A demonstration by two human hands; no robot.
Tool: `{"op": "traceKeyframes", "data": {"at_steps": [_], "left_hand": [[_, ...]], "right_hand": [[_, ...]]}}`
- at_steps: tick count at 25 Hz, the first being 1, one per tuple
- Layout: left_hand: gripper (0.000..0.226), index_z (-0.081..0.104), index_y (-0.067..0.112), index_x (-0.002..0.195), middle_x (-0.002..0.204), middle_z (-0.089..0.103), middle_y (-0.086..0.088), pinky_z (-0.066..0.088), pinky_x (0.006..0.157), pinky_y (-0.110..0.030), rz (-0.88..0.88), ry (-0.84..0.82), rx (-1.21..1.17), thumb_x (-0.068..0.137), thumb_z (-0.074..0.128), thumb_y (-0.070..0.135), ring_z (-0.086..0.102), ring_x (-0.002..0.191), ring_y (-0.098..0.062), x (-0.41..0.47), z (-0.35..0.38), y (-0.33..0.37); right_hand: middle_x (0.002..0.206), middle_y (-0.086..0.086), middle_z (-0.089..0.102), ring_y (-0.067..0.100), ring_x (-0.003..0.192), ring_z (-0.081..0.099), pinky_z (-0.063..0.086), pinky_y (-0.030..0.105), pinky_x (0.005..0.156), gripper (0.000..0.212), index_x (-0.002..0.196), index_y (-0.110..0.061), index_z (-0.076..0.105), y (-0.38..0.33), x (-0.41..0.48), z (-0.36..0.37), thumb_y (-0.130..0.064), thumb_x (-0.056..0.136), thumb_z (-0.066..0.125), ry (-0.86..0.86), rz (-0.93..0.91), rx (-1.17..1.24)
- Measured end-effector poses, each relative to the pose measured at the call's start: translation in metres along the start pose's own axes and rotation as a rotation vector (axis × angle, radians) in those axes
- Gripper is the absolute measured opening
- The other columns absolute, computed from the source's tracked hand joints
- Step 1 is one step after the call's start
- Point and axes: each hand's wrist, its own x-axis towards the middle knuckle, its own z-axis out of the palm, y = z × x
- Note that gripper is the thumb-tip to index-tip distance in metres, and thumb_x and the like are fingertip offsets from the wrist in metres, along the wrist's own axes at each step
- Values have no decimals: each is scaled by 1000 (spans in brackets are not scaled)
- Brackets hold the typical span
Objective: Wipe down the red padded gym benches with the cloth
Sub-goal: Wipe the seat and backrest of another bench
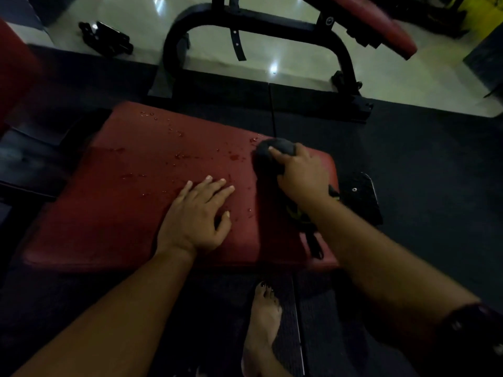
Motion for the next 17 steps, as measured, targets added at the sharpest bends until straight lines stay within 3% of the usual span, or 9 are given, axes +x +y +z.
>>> {"op": "traceKeyframes", "data": {"at_steps": [4, 8, 12, 17], "left_hand": [[63, 53, 22, 141, 147, 49, 1, 17, 119, -42, -6, 11, 0, 86, 31, 43, 38, 142, -19, 0, 2, 0], [65, 50, 20, 143, 149, 47, 2, 16, 120, -41, -15, -3, 5, 87, 29, 43, 35, 143, -18, -2, -3, 2], [64, 42, 20, 148, 155, 38, 3, 7, 121, -37, -19, -64, 3, 90, 29, 43, 24, 147, -15, -5, -12, 7], [59, 27, 26, 154, 162, 23, 7, -3, 121, -34, 36, -168, 32, 99, 42, 36, 12, 150, -11, -2, -32, 5]], "right_hand": [[147, 10, 32, 38, 123, 39, 42, 48, 90, 62, 150, -46, 23, -16, 53, -8, -31, 97, 52, -51, 72, -36], [149, 13, 30, 38, 124, 41, 42, 50, 92, 68, 153, -41, 17, -37, 43, -11, -31, 96, 53, -23, -112, -210], [149, 10, 29, 34, 117, 45, 44, 43, 82, 68, 152, -43, 17, -35, -17, -7, -30, 95, 53, -42, -202, -207], [158, 14, 15, 36, 117, 46, 45, 44, 86, 69, 152, -45, 12, -30, -125, 0, -28, 96, 49, -113, -236, -189]]}}
